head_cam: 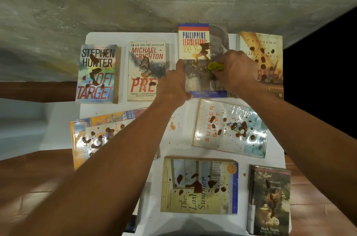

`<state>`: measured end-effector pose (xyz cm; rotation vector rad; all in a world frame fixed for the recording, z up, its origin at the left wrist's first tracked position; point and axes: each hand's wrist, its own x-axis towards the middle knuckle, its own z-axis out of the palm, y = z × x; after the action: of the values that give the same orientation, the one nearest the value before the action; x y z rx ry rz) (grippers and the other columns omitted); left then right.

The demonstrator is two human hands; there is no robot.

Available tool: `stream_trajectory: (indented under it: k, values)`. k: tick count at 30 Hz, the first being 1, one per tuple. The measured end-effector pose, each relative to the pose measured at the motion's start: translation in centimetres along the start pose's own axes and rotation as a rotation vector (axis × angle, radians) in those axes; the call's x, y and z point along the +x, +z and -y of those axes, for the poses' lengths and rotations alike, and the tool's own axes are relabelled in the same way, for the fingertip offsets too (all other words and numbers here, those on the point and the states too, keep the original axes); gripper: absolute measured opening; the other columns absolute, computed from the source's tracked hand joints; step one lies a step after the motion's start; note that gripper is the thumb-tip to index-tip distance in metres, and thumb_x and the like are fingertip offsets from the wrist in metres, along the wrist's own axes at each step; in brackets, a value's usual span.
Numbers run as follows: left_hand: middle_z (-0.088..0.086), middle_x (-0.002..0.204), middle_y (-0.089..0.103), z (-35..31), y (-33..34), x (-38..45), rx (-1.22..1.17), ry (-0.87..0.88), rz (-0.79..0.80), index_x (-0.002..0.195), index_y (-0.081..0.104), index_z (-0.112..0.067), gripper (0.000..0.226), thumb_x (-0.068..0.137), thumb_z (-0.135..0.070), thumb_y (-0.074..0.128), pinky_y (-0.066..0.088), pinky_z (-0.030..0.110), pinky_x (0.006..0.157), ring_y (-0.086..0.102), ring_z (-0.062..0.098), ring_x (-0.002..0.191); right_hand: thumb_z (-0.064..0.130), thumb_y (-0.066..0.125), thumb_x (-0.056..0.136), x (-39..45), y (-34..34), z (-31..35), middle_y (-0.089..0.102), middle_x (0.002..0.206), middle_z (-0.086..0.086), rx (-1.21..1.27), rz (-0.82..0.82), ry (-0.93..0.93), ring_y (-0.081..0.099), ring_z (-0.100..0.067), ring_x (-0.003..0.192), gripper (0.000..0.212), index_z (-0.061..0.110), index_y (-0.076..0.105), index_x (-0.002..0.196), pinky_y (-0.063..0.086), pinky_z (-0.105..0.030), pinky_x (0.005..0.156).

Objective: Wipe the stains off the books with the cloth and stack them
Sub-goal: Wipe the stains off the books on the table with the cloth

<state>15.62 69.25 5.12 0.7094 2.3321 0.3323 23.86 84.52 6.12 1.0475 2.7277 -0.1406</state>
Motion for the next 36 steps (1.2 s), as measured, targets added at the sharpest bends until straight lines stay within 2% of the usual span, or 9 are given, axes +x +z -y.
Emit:
stream_trajectory:
  k: [2, 7, 12, 16, 20, 24, 28, 30, 36]
  values:
    - [0.01, 0.116, 0.06, 0.0, 0.0, 0.0, 0.002, -0.002, 0.001, 0.144, 0.027, -0.021, 0.091, 0.077, -0.027, 0.088, 0.052, 0.037, 0.078, 0.065, 0.034, 0.105, 0.04, 0.07, 0.091, 0.2, 0.2, 0.1, 0.062, 0.1, -0.009, 0.024, -0.027, 0.012, 0.053, -0.021, 0.078, 0.035, 0.013, 0.063, 0.112, 0.041, -0.032, 0.064]
    - [0.009, 0.115, 0.061, -0.1, 0.0, 0.0, 0.004, 0.0, 0.002, 0.145, 0.026, -0.022, 0.092, 0.076, -0.028, 0.088, 0.053, 0.036, 0.081, 0.065, 0.031, 0.105, 0.038, 0.067, 0.091, -1.0, 1.3, 0.2, 0.061, 0.104, -0.002, -0.158, 0.005, -0.346, 0.059, -0.019, 0.08, 0.023, 0.021, 0.068, 0.106, 0.049, -0.032, 0.068]
    - [0.009, 0.114, 0.061, 0.0, -0.2, -0.1, 0.004, 0.002, 0.013, 0.146, 0.025, -0.021, 0.093, 0.078, -0.027, 0.087, 0.053, 0.039, 0.082, 0.065, 0.032, 0.104, 0.033, 0.064, 0.095, 0.3, 0.1, -0.8, 0.063, 0.104, -0.007, -0.128, -0.065, -0.187, 0.055, -0.021, 0.082, 0.028, 0.014, 0.062, 0.115, 0.043, -0.033, 0.065]
    - [0.009, 0.118, 0.06, 0.0, -0.2, -0.1, -0.002, 0.002, 0.009, 0.148, 0.024, -0.022, 0.095, 0.077, -0.029, 0.087, 0.053, 0.038, 0.082, 0.064, 0.032, 0.108, 0.037, 0.065, 0.092, -0.8, 1.1, -1.0, 0.062, 0.118, 0.002, -0.164, -0.008, -0.503, 0.06, -0.021, 0.102, 0.03, 0.024, 0.066, 0.119, 0.048, -0.033, 0.075]
    - [0.009, 0.118, 0.059, 0.0, -0.3, -0.2, -0.029, -0.009, 0.017, 0.147, 0.024, -0.022, 0.094, 0.078, -0.028, 0.087, 0.049, 0.034, 0.077, 0.063, 0.032, 0.108, 0.042, 0.064, 0.093, 0.1, 0.5, -1.5, 0.066, 0.112, -0.002, -0.071, -0.07, -0.27, 0.062, -0.022, 0.092, 0.034, 0.025, 0.065, 0.123, 0.043, -0.029, 0.065]
    - [0.011, 0.122, 0.056, -0.3, -0.4, -0.3, -0.017, -0.021, 0.019, 0.15, 0.022, -0.021, 0.096, 0.079, -0.028, 0.086, 0.046, 0.032, 0.077, 0.062, 0.032, 0.112, 0.04, 0.062, 0.094, -1.3, 1.2, 0.1, 0.063, 0.107, 0.0, -0.048, -0.021, -0.435, 0.061, -0.021, 0.086, 0.027, 0.018, 0.071, 0.107, 0.047, -0.032, 0.069]
    - [0.011, 0.121, 0.057, -0.2, -0.5, -0.3, -0.007, -0.017, 0.023, 0.15, 0.021, -0.021, 0.097, 0.079, -0.029, 0.086, 0.051, 0.036, 0.083, 0.062, 0.033, 0.112, 0.04, 0.067, 0.091, -1.0, 1.4, 0.1, 0.065, 0.111, -0.002, 0.124, -0.045, -0.228, 0.063, -0.024, 0.094, 0.028, 0.021, 0.07, 0.111, 0.05, -0.034, 0.072]
    - [0.011, 0.121, 0.057, -0.2, -0.5, -0.3, 0.0, -0.02, 0.025, 0.151, 0.02, -0.022, 0.099, 0.079, -0.029, 0.086, 0.052, 0.038, 0.086, 0.063, 0.033, 0.111, 0.04, 0.067, 0.091, -1.5, 1.7, 0.6, 0.065, 0.109, -0.003, 0.112, -0.045, -0.228, 0.064, -0.024, 0.091, 0.028, 0.02, 0.07, 0.111, 0.046, -0.031, 0.068]
    - [0.012, 0.121, 0.058, -0.2, -0.6, -0.4, -0.001, -0.013, 0.026, 0.153, 0.019, -0.02, 0.1, 0.079, -0.029, 0.086, 0.048, 0.035, 0.079, 0.062, 0.033, 0.112, 0.042, 0.071, 0.089, -1.2, 2.2, 0.2, 0.067, 0.1, 0.0, 0.256, -0.053, -0.059, 0.059, -0.018, 0.082, 0.026, 0.024, 0.068, 0.107, 0.043, -0.029, 0.066]
